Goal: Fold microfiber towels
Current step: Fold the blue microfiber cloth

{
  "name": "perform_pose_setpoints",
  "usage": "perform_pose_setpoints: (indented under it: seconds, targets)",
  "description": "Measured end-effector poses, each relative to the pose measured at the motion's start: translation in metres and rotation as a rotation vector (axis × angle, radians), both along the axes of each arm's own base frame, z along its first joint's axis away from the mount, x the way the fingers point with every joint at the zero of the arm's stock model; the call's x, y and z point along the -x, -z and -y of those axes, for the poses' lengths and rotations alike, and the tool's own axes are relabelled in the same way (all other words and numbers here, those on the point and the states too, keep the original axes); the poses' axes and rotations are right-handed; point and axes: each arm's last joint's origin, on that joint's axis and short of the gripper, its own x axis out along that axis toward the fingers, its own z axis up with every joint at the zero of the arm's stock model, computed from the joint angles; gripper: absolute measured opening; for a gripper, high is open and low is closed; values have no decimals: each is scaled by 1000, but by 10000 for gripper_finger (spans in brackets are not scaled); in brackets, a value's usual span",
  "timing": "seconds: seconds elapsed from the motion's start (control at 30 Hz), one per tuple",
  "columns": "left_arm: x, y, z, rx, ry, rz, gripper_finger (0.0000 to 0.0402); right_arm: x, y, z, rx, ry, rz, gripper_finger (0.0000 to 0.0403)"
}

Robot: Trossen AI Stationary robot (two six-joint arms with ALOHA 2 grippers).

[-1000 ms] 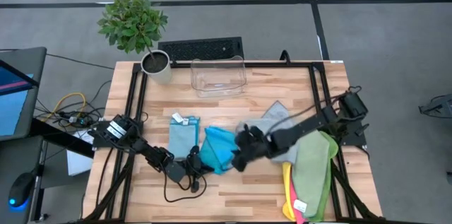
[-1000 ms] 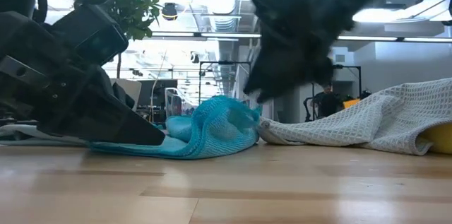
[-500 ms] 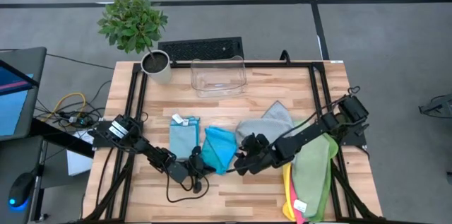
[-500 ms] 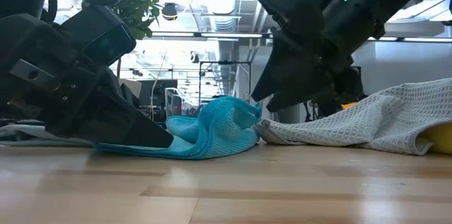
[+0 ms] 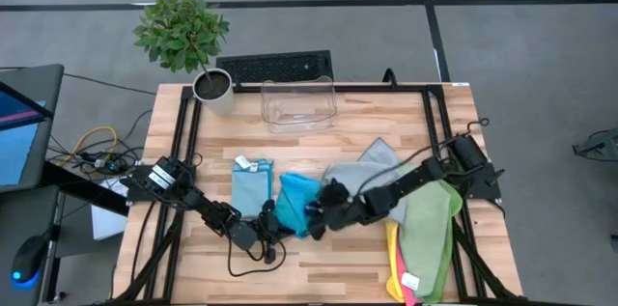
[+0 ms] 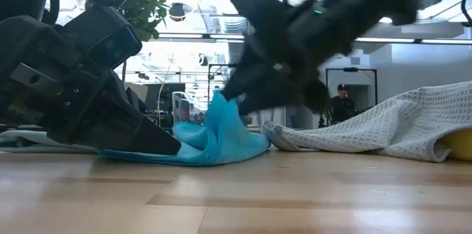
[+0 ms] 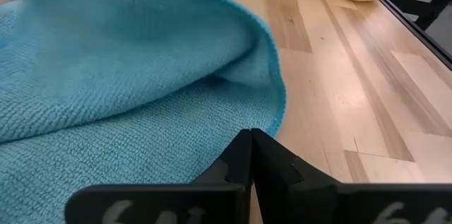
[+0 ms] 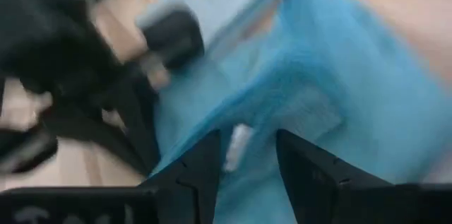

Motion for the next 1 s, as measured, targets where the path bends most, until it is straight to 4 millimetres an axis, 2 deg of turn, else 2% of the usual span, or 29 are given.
perform_pose_setpoints:
  seconds: [0.17,0.4,0.5,0.6,0.77,1.0]
  targets:
    - [0,0,0,4,-3,1,0,-23,-22,14,69,-99,59,164]
    - [2,-3,3,10,16,-1,0,-31,-32,17,207,-241,126,162]
    - [4,-11,6,35,41,-10,0,-24,-27,14,244,-240,26,157]
    - [6,-23,6,38,53,-14,0,-14,-19,12,323,-169,-87,150]
    - [10,-35,2,14,29,-64,0,-9,-17,10,393,-137,-128,138]
    - [11,-39,2,29,19,-72,0,5,6,28,393,-95,-214,121]
